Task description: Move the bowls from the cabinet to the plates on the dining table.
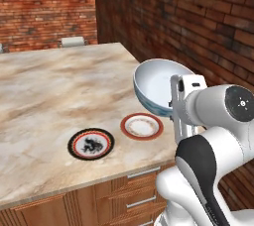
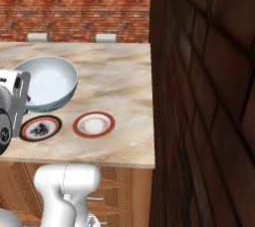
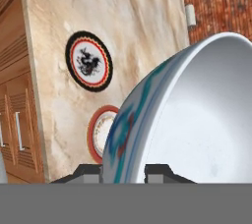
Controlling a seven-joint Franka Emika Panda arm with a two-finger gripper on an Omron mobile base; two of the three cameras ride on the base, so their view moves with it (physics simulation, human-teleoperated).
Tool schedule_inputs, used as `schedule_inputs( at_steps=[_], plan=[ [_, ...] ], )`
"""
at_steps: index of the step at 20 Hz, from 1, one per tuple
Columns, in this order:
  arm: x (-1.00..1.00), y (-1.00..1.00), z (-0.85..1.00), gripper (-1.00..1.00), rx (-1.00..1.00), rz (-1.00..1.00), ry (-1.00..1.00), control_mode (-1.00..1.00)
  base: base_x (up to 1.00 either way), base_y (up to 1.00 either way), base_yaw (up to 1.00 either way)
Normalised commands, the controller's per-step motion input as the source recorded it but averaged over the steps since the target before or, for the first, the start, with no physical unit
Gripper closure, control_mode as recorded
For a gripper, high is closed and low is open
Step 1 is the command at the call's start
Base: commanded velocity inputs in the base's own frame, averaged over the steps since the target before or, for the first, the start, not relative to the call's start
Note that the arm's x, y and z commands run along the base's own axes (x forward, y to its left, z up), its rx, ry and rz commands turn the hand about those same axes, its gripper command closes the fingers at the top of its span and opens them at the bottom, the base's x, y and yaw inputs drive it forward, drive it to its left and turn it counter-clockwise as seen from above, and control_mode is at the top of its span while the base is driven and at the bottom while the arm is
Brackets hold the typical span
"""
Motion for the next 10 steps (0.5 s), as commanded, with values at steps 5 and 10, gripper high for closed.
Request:
schedule_inputs(
  at_steps=[5,10],
  plan=[
    [0.04,0.00,-0.23,1.00,0.00,-0.01,0.00,-1.00,0.00,0.00,0.00],
    [0.35,-0.12,-0.37,1.00,-0.02,-0.03,0.02,-1.00,0.00,0.00,0.00]
  ],
)
